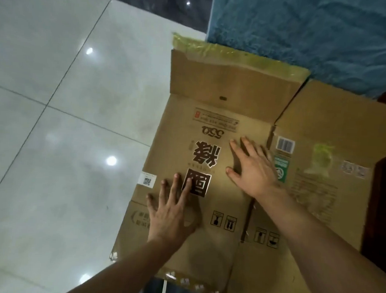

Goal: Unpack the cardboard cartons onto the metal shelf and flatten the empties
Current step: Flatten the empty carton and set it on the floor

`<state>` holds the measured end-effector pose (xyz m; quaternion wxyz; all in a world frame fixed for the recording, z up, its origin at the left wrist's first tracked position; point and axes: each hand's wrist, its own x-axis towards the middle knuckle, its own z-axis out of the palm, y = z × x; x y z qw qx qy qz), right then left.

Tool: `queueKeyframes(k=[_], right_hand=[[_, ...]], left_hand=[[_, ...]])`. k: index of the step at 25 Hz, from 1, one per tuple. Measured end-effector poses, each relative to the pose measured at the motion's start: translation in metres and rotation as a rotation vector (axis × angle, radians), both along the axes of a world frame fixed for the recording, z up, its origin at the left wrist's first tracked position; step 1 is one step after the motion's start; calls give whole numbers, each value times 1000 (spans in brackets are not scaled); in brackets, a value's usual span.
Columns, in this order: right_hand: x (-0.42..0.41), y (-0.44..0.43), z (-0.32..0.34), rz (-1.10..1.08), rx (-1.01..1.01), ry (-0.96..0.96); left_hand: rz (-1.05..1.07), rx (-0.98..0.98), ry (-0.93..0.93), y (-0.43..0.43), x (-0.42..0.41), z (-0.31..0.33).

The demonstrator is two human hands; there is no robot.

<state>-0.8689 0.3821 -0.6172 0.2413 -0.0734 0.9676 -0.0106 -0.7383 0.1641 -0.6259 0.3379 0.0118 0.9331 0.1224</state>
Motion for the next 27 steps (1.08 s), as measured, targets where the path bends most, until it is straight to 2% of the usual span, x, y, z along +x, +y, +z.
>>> queueKeyframes(k=[5,8,12,17,23,27], right_hand=[[-37,-82,4,331,-108,-59],[-59,-123,4,554,-77,-68],[-93,-166,4,765,70,-114],[-113,-191,4,912,237,-190],[-116,-199,23,995,245,-149],[-120,-194,61,1036,190,-78]], left_hand=[[251,80,152,-32,14,-1],[449,51,106,-52,9,-1],[573,138,16,-68,6,-11],[645,195,5,-73,8,-17],[734,269,59,-71,13,4],[689,312,156,-85,25,28]])
